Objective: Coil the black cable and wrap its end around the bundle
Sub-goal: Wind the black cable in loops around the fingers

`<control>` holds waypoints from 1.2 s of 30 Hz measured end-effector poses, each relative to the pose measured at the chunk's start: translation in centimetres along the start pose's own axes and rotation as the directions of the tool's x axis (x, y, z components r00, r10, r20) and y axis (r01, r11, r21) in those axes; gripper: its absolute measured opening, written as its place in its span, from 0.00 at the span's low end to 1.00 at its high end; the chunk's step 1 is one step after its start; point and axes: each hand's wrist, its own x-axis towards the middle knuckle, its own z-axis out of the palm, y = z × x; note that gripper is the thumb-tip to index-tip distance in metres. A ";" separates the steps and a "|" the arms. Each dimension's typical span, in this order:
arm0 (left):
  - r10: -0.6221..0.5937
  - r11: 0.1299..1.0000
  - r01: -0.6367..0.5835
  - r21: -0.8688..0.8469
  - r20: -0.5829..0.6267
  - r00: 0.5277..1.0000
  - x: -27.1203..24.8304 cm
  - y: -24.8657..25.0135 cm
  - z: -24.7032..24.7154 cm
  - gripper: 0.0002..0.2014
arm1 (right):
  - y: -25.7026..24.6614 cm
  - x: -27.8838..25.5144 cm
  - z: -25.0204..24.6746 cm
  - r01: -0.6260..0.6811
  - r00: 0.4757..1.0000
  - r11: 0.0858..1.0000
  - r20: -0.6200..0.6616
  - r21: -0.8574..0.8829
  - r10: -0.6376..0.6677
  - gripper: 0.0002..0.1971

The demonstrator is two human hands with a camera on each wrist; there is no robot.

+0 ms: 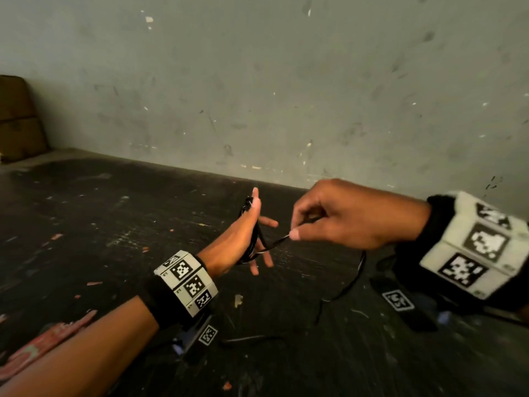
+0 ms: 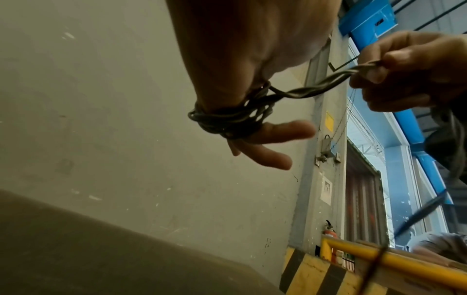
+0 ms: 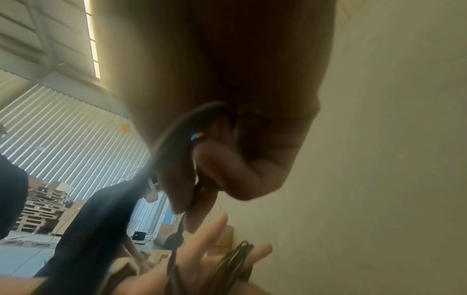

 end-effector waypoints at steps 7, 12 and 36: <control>0.084 0.991 -0.076 -0.107 0.072 0.994 0.4 -0.7 0.3 0.38 | 0.7 1.0 -2.6 0.024 0.994 0.994 -0.106 -0.107 -0.036 0.04; 0.075 0.987 -0.066 -0.147 0.056 0.996 0.5 -0.8 -0.2 0.39 | 0.7 0.9 -2.4 0.088 0.996 0.996 0.016 -0.018 -0.088 0.05; 0.286 0.800 -0.136 -0.584 0.172 0.943 0.9 4.7 -1.4 0.39 | 5.3 5.1 9.1 0.096 0.950 0.990 -0.306 0.105 -0.060 0.09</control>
